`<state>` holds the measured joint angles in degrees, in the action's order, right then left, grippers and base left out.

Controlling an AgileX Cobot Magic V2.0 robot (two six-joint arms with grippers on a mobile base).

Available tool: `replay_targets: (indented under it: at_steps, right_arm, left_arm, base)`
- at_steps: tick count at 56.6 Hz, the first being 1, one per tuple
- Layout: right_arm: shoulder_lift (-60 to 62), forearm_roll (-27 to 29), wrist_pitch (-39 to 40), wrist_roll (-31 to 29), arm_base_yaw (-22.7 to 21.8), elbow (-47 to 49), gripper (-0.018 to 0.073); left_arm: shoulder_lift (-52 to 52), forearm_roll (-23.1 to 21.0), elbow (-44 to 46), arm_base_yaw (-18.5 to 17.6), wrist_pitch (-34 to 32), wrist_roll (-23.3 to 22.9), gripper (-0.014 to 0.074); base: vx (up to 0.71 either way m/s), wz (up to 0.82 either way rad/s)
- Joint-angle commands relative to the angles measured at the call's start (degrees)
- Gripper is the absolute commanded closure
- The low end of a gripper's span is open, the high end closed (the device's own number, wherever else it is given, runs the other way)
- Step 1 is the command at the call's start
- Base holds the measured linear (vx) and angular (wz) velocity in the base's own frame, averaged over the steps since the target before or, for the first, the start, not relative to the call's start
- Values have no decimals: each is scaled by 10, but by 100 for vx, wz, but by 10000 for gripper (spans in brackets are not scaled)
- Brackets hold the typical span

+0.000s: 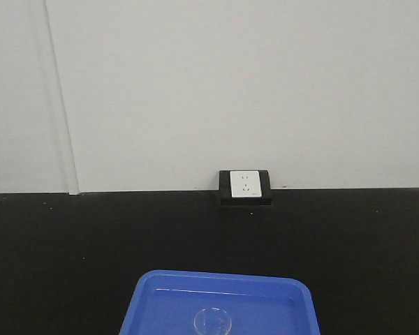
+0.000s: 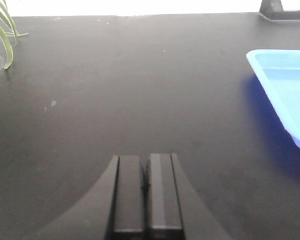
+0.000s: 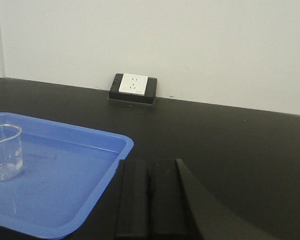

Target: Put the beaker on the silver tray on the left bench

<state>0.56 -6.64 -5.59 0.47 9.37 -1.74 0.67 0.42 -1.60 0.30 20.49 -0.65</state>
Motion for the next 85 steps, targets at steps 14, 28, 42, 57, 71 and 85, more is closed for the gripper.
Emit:
replay_targets:
  at_steps: [14, 28, 42, 57, 71, 85]
  right_arm:
    - [10, -4, 45, -5, -4, -7, 570]
    - [10, -4, 45, -5, -4, -7, 570]
    - [10, -4, 45, -5, -4, -7, 570]
    - [10, -4, 62, -5, -4, -6, 570]
    - [10, -4, 73, -5, -4, -6, 570]
    - [10, 28, 174, 69, -4, 5, 570]
  left_arm:
    - [9, -4, -16, -3, -44, -3, 595]
    - [9, -4, -16, -3, -44, -3, 595]
    - [9, -1, -16, -3, -45, -3, 595]
    - [9, 3, -16, -3, -45, 0, 595]
    - [9, 6, -16, -3, -50, 2, 595]
    - [9, 15, -16, -3, -48, 2, 595]
  base:
    - [0, 0]
    - [0, 0]
    - [0, 0]
    - [0, 0]
    - [0, 0]
    - [0, 0]
